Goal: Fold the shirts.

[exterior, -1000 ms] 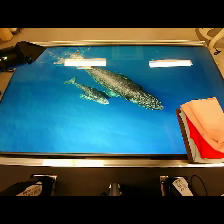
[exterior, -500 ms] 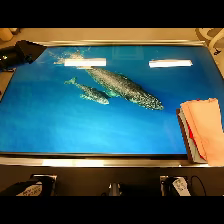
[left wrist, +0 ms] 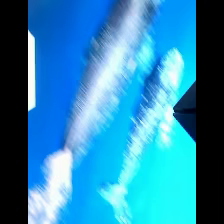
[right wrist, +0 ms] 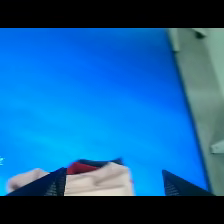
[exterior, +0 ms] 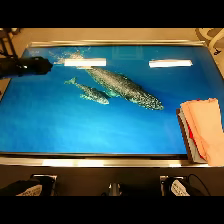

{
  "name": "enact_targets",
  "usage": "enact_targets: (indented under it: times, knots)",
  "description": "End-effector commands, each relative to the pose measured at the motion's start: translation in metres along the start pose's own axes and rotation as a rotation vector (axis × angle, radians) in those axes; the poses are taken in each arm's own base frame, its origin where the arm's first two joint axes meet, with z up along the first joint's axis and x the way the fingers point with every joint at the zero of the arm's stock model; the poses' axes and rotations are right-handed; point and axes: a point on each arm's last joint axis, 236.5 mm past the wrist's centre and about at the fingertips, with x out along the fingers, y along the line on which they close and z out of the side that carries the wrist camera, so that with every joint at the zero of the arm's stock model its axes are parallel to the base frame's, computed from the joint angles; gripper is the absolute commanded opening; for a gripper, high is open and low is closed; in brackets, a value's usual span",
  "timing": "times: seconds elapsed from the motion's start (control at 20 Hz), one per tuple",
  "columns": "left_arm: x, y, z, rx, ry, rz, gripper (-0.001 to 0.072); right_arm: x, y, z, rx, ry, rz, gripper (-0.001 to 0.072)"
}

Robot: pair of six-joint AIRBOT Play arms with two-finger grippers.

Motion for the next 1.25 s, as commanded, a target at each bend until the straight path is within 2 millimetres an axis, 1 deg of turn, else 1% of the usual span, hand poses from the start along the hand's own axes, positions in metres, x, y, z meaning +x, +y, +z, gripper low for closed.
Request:
enact_targets:
  times: [0.0, 0.05, 0.1, 0.15, 0.2, 0.25, 0.4, 1.2]
  knots:
    - [0.001, 0.064, -0.062, 0.081, 0.278, 0.363, 0.0146, 0.048, 0.145, -0.011, -0.09, 0.216, 0.287, 0.0677]
    - [0.003, 0.06, -0.081, 0.057, 0.358, 0.344, 0.038, 0.056, 0.18, -0.023, -0.131, 0.284, 0.371, 0.0695]
    - [0.005, 0.057, -0.098, 0.041, 0.433, 0.334, 0.0588, 0.062, 0.207, -0.036, -0.17, 0.347, 0.432, 0.0697]
    - [0.005, 0.058, -0.11, 0.038, 0.487, 0.339, 0.061, 0.064, 0.225, -0.044, -0.202, 0.388, 0.468, 0.0697]
    - [0.007, 0.059, -0.115, 0.036, 0.51, 0.342, 0.061, 0.065, 0.236, -0.05, -0.224, 0.416, 0.491, 0.0697]
    - [0.008, 0.06, -0.116, 0.037, 0.516, 0.343, 0.0609, 0.065, 0.242, -0.053, -0.234, 0.427, 0.502, 0.0697]
    - [0.009, 0.06, -0.116, 0.037, 0.512, 0.343, 0.0609, 0.062, 0.24, -0.055, -0.241, 0.437, 0.499, 0.0694]
    - [0.01, 0.06, -0.116, 0.036, 0.513, 0.343, 0.0609, 0.063, 0.24, -0.054, -0.24, 0.435, 0.498, 0.0694]
